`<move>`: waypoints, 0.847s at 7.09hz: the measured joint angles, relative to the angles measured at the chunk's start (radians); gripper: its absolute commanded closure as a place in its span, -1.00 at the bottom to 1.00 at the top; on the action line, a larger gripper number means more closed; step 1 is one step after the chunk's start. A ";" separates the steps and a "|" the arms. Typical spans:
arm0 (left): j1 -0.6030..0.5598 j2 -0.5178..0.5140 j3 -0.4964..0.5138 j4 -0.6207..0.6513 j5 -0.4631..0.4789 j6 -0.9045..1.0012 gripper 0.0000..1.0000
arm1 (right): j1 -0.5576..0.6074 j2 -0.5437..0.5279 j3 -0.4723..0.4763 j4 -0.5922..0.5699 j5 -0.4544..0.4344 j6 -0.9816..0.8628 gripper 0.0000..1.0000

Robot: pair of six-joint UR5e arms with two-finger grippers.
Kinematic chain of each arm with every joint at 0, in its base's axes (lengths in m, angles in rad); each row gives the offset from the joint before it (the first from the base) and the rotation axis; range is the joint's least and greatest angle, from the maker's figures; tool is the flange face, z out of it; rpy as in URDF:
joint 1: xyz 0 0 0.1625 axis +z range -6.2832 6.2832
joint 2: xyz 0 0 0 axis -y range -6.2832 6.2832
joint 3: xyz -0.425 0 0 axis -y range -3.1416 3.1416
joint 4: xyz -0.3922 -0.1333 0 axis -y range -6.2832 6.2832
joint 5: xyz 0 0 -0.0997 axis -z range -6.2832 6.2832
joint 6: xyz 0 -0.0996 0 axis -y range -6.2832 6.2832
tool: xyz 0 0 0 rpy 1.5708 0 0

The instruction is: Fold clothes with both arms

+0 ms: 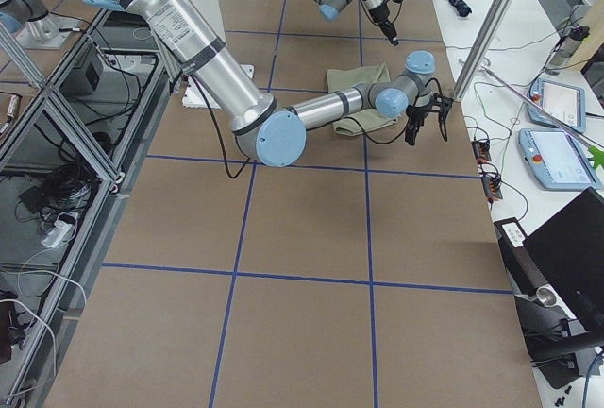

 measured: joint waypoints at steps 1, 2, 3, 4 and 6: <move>-0.060 0.060 -0.032 -0.001 -0.103 0.149 0.02 | 0.052 -0.046 0.007 -0.003 0.046 -0.130 -1.00; -0.133 0.125 -0.058 0.003 -0.212 0.331 0.02 | 0.112 -0.096 0.013 -0.015 0.080 -0.299 -1.00; -0.221 0.185 -0.075 0.015 -0.328 0.515 0.02 | 0.176 -0.132 0.016 -0.053 0.100 -0.486 -1.00; -0.317 0.226 -0.083 0.053 -0.427 0.694 0.02 | 0.244 -0.151 0.018 -0.117 0.113 -0.668 -1.00; -0.484 0.254 -0.088 0.244 -0.505 1.046 -0.01 | 0.383 -0.183 0.020 -0.237 0.185 -0.935 -1.00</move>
